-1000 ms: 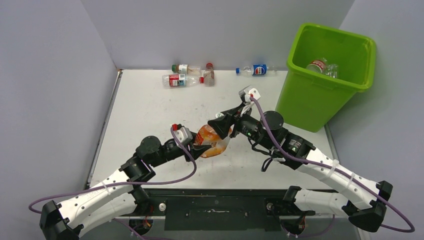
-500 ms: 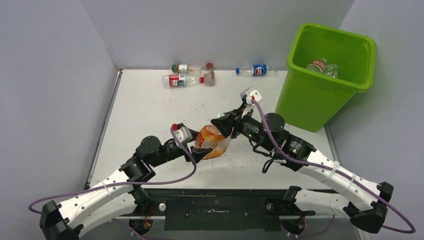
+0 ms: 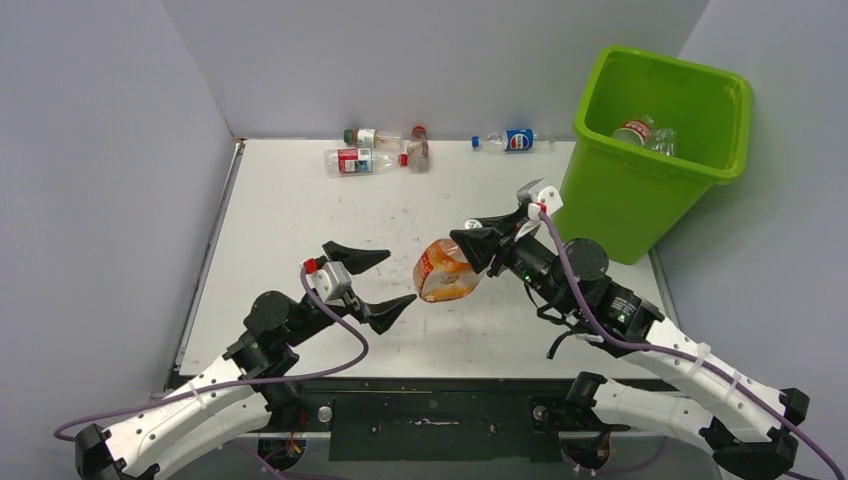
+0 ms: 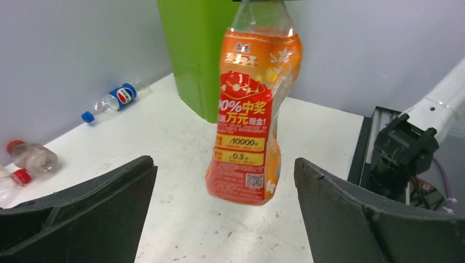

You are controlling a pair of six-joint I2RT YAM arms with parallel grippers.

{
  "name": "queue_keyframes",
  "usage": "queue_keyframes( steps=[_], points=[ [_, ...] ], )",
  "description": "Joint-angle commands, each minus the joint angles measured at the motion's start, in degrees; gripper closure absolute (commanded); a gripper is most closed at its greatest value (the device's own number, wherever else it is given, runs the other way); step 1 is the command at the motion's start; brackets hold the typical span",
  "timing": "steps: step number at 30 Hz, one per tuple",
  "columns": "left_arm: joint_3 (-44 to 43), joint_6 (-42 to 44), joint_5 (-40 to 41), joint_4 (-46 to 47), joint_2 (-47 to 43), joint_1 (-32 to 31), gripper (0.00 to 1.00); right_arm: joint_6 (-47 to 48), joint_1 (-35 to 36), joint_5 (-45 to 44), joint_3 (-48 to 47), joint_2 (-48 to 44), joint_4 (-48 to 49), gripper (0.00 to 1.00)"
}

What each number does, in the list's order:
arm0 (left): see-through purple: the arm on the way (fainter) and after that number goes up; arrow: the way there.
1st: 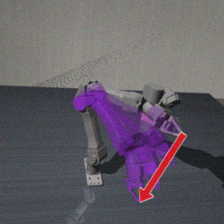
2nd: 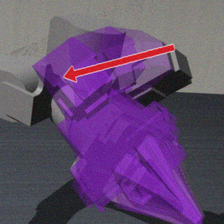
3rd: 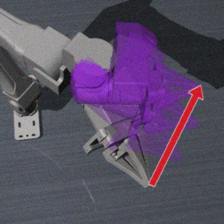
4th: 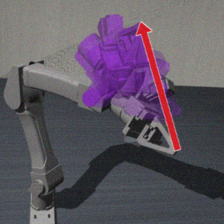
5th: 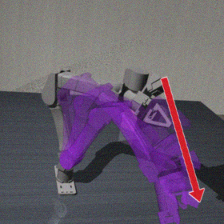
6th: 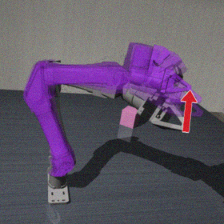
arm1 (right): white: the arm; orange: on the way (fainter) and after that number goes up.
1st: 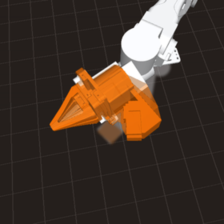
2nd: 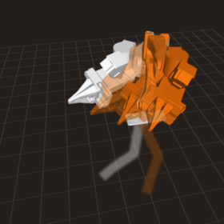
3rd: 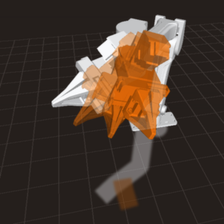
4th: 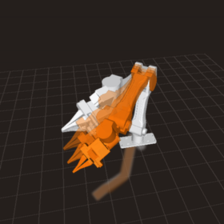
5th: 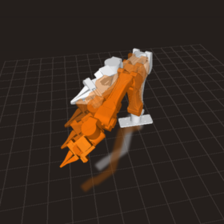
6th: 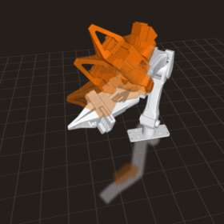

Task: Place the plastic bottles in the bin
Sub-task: Place the plastic bottle in the trash bin.

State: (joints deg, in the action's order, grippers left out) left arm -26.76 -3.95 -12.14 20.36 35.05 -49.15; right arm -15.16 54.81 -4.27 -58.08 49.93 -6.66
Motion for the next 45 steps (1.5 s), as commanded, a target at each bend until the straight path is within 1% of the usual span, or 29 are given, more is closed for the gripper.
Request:
queue_keyframes(
  steps=[1,6,8,14,17,19,20,23,26,29,31,34,35,36,38,41,43,45],
  points=[
    [0.95,-0.03,5.67,6.39,-3.26,0.61,0.04,5.10,0.17,-3.85,-3.30,-2.93,-1.55,0.95],
    [1.81,-0.10,12.36,6.99,-7.20,1.13,0.04,4.97,0.19,-6.67,-2.36,-4.74,-3.23,0.95],
    [2.14,0.05,15.29,7.15,-8.29,1.31,0.04,5.31,0.19,-7.56,-3.84,-4.43,-4.40,0.95],
    [1.95,0.32,22.57,5.67,-10.17,1.96,0.04,9.53,0.16,-8.33,-14.07,0.53,-9.04,0.95],
    [2.06,0.43,25.92,5.24,-10.75,2.16,0.04,11.99,0.19,-12.91,-20.84,2.61,-8.64,0.95],
    [2.15,0.66,27.20,5.33,-11.13,2.28,0.04,14.07,0.19,-16.44,-23.62,2.99,-5.19,0.95],
    [2.15,0.76,27.48,5.29,-11.28,2.35,0.04,14.64,0.14,-18.32,-24.22,2.94,-2.59,0.95],
    [2.16,1.11,28.16,5.06,-11.71,2.47,0.04,20.13,0.21,-25.67,-24.81,3.15,6.89,0.95],
    [2.24,1.39,28.87,4.89,-11.81,2.56,0.04,28.35,0.13,-35.59,-27.47,5.89,16.16,0.95],
    [1.99,1.44,29.20,4.63,-11.24,2.48,0.04,37.13,0.12,-44.97,-31.56,11.01,26.91,0.95],
    [1.89,1.60,28.42,4.52,-11.04,2.48,0.04,41.21,-0.18,-47.11,-32.01,13.49,34.29,0.95],
    [2.38,1.78,27.54,5.06,-11.21,2.43,0.04,45.42,-1.77,-47.76,-31.91,16.50,46.62,0.95],
    [2.53,1.71,27.52,5.20,-11.23,2.35,0.04,46.37,-3.07,-47.71,-32.65,17.77,50.25,0.95],
    [2.59,1.60,27.59,5.29,-11.29,2.36,0.04,46.04,-5.31,-47.57,-34.62,19.11,51.44,0.95],
    [2.39,1.57,27.52,5.14,-11.09,2.38,0.04,42.01,-11.53,-46.42,-40.24,22.79,48.22,0.95],
    [1.99,1.36,27.20,4.55,-10.94,2.33,0.04,38.96,-21.53,-46.78,-47.43,28.85,46.07,0.95],
    [2.17,1.23,26.86,4.71,-11.17,2.22,0.04,32.36,-29.68,-46.31,-49.61,31.21,41.99,0.95],
    [2.48,1.18,26.51,5.31,-11.20,2.09,0.04,24.32,-37.59,-45.98,-48.53,32.39,39.39,0.95]
  ],
)
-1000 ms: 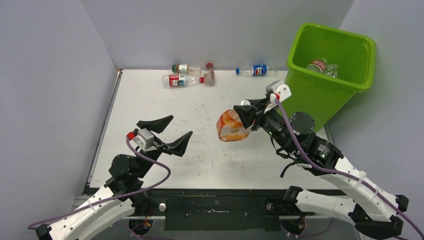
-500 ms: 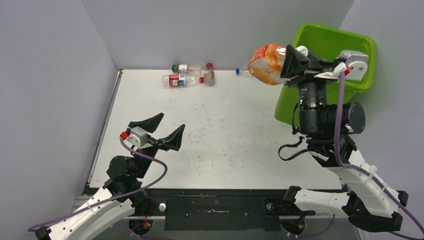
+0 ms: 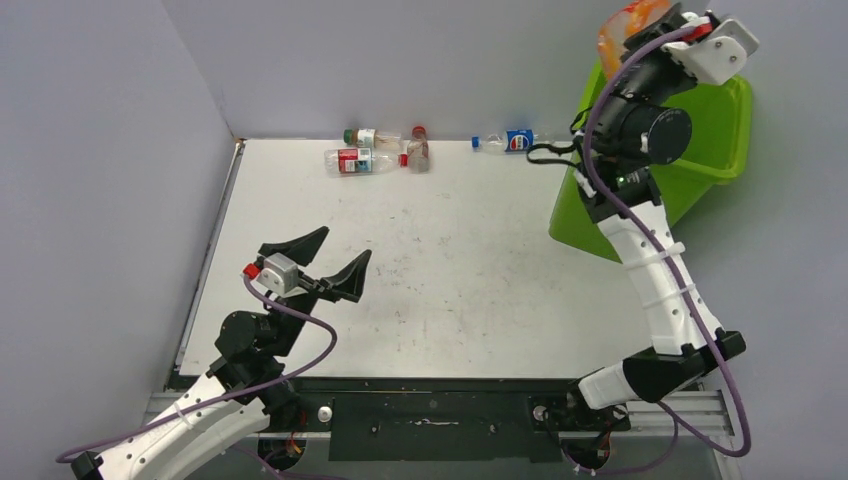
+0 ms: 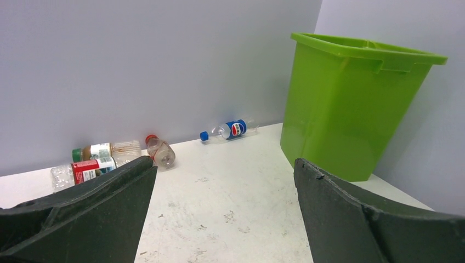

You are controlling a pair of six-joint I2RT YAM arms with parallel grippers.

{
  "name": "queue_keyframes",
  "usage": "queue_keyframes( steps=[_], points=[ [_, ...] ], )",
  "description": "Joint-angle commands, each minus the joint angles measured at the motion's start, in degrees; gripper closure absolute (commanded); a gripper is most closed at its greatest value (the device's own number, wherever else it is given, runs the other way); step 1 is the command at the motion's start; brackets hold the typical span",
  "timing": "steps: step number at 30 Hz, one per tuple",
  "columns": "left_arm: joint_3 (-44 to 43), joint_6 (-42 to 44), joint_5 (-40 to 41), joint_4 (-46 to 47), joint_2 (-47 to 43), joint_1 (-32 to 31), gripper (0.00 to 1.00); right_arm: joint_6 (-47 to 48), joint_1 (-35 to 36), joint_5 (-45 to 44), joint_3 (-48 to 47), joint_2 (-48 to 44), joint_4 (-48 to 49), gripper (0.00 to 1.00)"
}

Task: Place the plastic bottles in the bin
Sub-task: Place the plastic bottle in the trash bin.

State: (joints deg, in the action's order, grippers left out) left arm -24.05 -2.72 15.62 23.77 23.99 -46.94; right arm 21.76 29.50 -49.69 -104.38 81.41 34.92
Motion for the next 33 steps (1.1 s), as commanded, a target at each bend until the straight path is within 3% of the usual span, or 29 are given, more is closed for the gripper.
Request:
queue_keyframes(
  steps=[1,6,12,13,16,17,19,24,29,33],
  points=[
    [-0.21,-0.09,-1.27,1.96,-0.04,-0.15,0.04,-17.79,-15.05,-0.45,-2.61,1.84,-5.04,0.95],
    [-0.68,-0.27,-1.50,1.20,0.37,-0.57,0.04,-27.85,-24.67,-0.36,-2.11,6.60,-10.00,0.95],
    [-1.25,-0.33,-1.57,0.41,0.56,-1.01,0.04,-38.76,-29.31,-0.64,-2.19,12.29,-20.35,0.93],
    [-1.34,-0.35,-1.80,0.41,0.61,-1.03,0.04,-40.46,-29.32,-0.31,-2.31,12.97,-22.11,0.85],
    [-1.35,-0.53,-2.16,0.40,0.66,-0.97,0.04,-44.01,-29.10,3.39,-2.50,14.16,-23.96,0.29],
    [-1.35,-0.53,-2.17,0.36,0.66,-0.97,0.04,-43.94,-28.26,3.54,-3.83,14.88,-24.51,0.19],
    [-1.35,-0.45,-1.94,0.32,0.84,-1.01,0.04,-41.77,-26.11,3.16,-7.06,16.39,-25.05,0.09],
    [-1.67,-0.11,-2.04,-0.19,1.23,-0.96,0.04,-33.23,-18.41,3.48,-9.57,15.42,-18.65,0.00],
    [-1.70,0.06,-2.00,-0.44,1.73,-0.92,0.04,-24.75,-6.52,7.49,-2.06,9.08,-10.37,0.10],
    [-1.92,0.35,-1.59,-0.98,2.56,-0.96,0.04,-26.52,1.57,14.63,5.19,2.78,-13.88,0.10]
  ],
)
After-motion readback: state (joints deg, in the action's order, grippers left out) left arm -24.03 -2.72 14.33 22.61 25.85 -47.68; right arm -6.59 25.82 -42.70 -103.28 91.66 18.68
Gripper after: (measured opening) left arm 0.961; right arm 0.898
